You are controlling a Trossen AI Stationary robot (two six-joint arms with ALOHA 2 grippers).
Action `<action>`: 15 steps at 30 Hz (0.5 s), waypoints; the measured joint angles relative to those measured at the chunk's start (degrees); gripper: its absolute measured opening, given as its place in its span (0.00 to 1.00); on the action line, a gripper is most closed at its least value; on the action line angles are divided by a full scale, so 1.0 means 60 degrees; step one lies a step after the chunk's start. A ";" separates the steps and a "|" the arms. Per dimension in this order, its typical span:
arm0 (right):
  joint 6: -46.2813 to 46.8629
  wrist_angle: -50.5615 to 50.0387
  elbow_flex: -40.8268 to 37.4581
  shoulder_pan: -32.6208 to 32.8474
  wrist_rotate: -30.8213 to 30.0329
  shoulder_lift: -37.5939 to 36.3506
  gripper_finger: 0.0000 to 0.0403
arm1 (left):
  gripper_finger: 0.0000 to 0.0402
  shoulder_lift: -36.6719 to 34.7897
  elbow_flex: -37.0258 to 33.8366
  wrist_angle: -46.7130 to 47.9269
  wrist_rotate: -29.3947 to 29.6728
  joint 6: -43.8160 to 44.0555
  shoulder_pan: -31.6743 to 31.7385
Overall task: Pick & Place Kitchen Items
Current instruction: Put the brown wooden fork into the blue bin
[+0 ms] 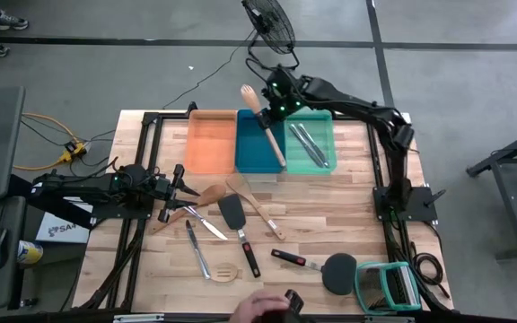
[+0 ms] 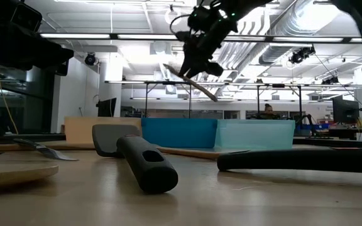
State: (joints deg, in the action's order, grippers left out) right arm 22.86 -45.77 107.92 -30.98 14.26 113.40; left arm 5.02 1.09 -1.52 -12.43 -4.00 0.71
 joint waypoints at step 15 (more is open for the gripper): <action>-0.0071 -0.1613 0.1665 -0.0251 0.1497 0.2026 0.17 | 0.31 0.0000 -0.0002 0.0000 0.0000 0.0002 0.0002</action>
State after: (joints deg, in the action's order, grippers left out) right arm 22.44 -55.45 117.91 -32.49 23.24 125.56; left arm 5.02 1.08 -1.52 -12.43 -3.99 0.72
